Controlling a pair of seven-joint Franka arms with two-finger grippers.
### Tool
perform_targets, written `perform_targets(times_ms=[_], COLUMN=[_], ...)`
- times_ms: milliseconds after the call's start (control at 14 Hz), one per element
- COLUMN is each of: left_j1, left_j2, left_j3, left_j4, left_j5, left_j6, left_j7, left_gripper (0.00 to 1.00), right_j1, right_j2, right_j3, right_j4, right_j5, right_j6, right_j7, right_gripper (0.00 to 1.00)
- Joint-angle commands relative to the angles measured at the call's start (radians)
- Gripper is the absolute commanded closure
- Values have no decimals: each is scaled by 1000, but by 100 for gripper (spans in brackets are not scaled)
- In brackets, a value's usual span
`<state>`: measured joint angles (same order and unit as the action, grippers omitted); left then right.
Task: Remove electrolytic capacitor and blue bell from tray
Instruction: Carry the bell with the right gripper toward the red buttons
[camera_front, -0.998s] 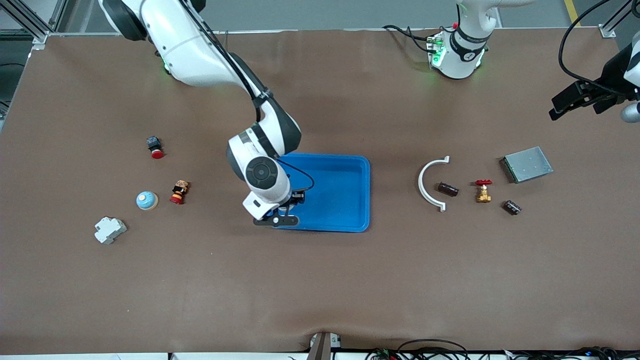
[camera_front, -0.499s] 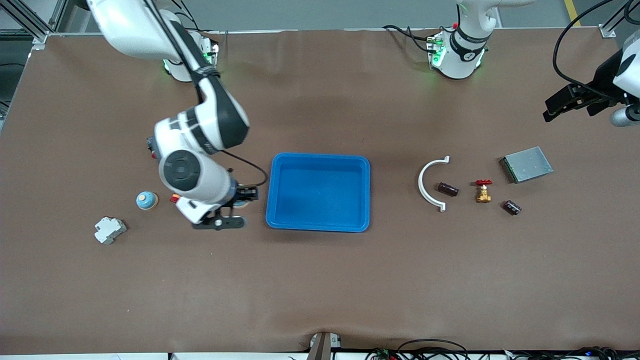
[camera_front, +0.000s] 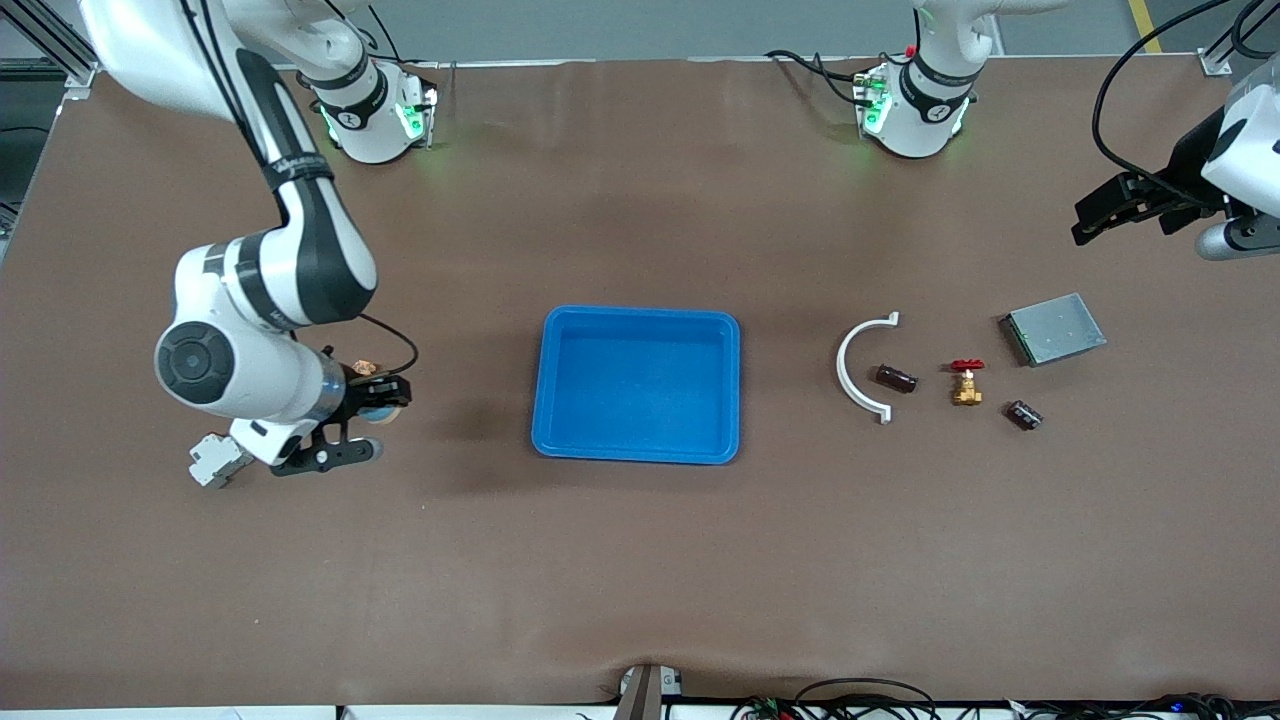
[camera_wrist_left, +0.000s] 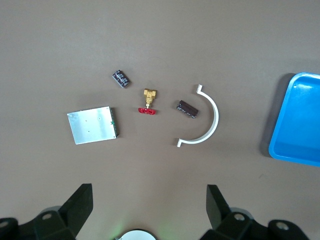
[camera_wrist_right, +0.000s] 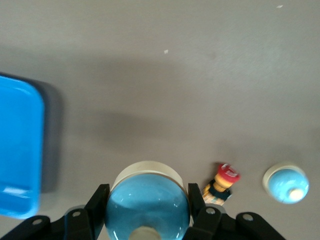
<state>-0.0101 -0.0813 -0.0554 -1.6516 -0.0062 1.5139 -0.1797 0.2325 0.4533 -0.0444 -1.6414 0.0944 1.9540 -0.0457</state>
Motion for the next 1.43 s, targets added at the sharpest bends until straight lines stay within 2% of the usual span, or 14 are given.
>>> perform_targets(times_ms=[0,570,1354], left_j1=[-1,6,-4], left_j2=[23,23,49], left_j3=[-6,-6,-30], left_j4=[24,16,21], left_j5=[9,14,15], left_j6=[-20,-35,-21], left_j7=[2,-1,-6], left_gripper=[0,0,0], right_j1=[-44,-36,-33], right_j2=[-18,145,209], right_j3=[18,20,21], right_j4=[-95,-110,-112], right_j5=[-8,-7,-7], right_j6=[112,233,304], right_j7=[-72,-79,-80], right_gripper=[85,82,82])
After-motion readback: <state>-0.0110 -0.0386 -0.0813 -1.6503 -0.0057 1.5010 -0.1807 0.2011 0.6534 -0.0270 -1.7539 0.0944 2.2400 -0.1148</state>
